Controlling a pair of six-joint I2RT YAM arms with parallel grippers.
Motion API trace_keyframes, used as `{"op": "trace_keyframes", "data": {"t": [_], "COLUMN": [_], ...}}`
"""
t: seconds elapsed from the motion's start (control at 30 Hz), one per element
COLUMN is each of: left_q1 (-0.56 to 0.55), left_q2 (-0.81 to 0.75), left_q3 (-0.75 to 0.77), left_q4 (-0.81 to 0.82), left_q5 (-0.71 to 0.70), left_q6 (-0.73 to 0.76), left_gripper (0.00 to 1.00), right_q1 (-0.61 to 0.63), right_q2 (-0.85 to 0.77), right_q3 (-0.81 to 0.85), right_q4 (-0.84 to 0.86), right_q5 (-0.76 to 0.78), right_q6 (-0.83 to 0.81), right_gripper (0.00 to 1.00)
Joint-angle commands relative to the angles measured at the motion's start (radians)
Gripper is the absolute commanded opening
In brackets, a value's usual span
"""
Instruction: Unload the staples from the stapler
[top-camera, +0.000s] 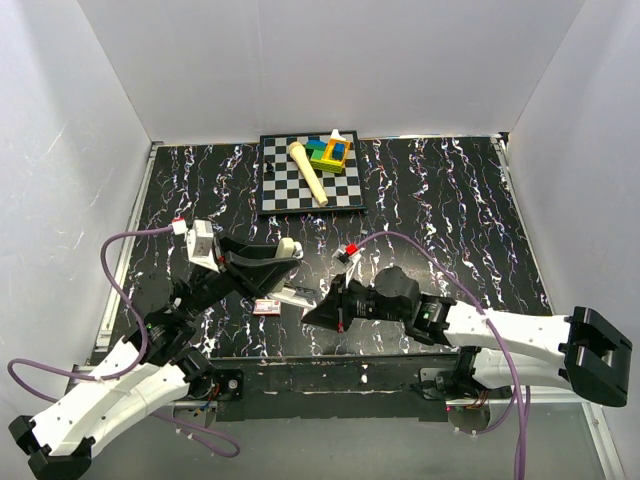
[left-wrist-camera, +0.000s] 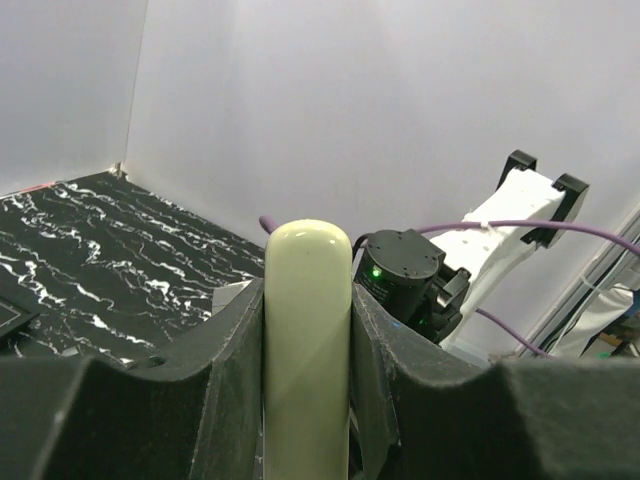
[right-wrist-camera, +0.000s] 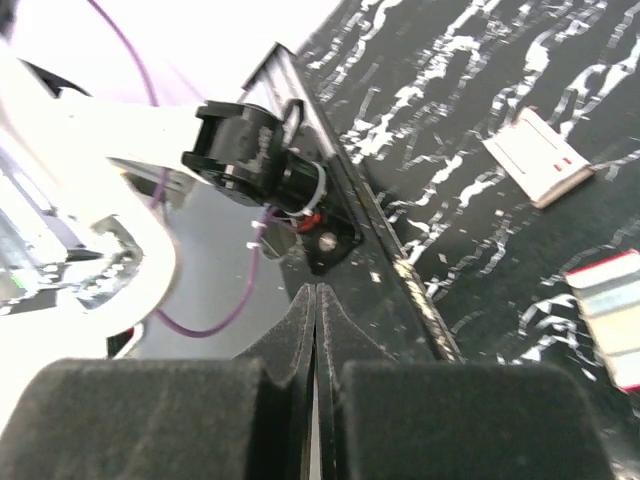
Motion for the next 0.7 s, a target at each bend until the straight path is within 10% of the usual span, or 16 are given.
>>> {"op": "trace_keyframes", "data": {"t": [0.0,0.67], "left_q1": [0.003,0.003], "left_q2": [-0.022,-0.069], "left_q3": [-0.02,-0.057], "left_q4": [0.073,0.046], "left_q5": [-0.011,0.003], "left_q6": [-0.048,-0.07], "left_gripper": [0.0,0.0], "right_q1": [0.058,0.103], "right_q2": [-0.014,-0.104], "right_q3": [-0.021,0.001], "right_q4": [0.277,0.34], "right_q5": [0.094,0.175], "right_q6": [0.093,0.107], "right_gripper": [0.01,0.01]}}
